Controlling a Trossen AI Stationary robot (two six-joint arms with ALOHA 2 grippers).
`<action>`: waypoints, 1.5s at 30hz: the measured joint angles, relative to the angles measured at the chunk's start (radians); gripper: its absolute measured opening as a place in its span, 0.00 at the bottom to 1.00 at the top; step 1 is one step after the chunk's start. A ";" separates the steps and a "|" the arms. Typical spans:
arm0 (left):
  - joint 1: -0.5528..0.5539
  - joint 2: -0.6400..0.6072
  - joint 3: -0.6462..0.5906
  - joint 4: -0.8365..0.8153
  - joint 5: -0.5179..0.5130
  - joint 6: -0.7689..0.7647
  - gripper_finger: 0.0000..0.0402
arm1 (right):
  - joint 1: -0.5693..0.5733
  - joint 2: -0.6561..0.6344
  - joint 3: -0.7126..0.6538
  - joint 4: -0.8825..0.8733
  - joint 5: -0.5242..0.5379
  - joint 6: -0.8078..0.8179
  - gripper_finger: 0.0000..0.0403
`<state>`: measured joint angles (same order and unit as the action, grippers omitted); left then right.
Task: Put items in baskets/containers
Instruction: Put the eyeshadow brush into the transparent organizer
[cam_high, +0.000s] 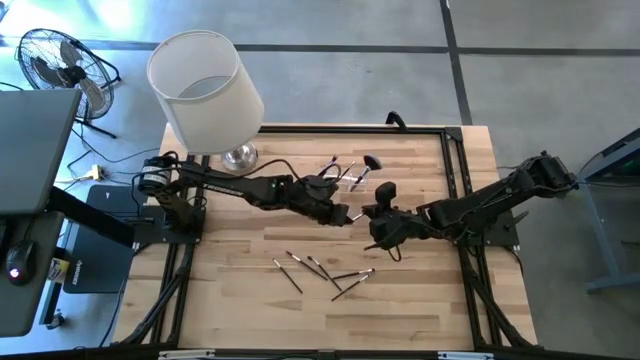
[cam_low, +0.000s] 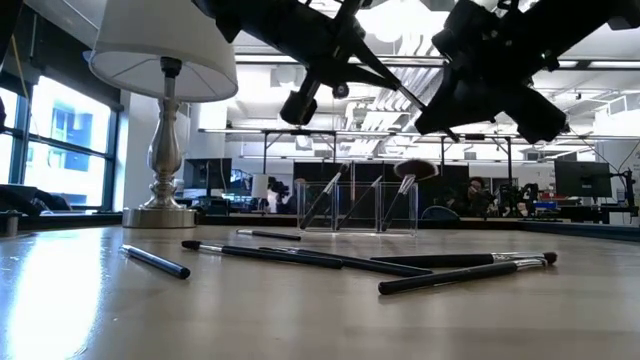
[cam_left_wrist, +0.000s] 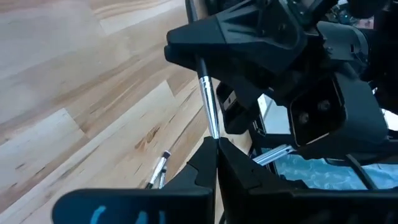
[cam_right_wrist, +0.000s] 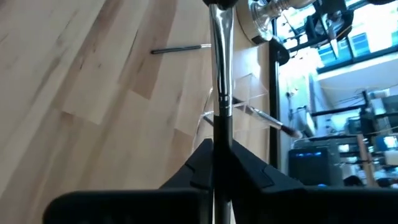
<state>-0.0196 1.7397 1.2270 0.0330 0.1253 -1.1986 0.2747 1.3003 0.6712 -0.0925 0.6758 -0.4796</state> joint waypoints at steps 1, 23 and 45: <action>0.000 0.000 0.000 0.001 -0.004 0.012 0.00 | -0.001 0.000 0.000 -0.007 -0.005 0.016 0.04; -0.004 -0.106 -0.001 -0.150 -0.210 0.288 0.34 | -0.009 -0.002 0.003 -0.175 -0.098 0.529 0.05; -0.232 -0.211 -0.259 -0.714 -0.262 0.199 0.01 | -0.182 0.100 0.002 0.352 -0.198 0.930 0.05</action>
<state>-0.2516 1.5288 0.9679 -0.6811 -0.1369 -0.9997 0.0922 1.4002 0.6727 0.2591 0.4776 0.4503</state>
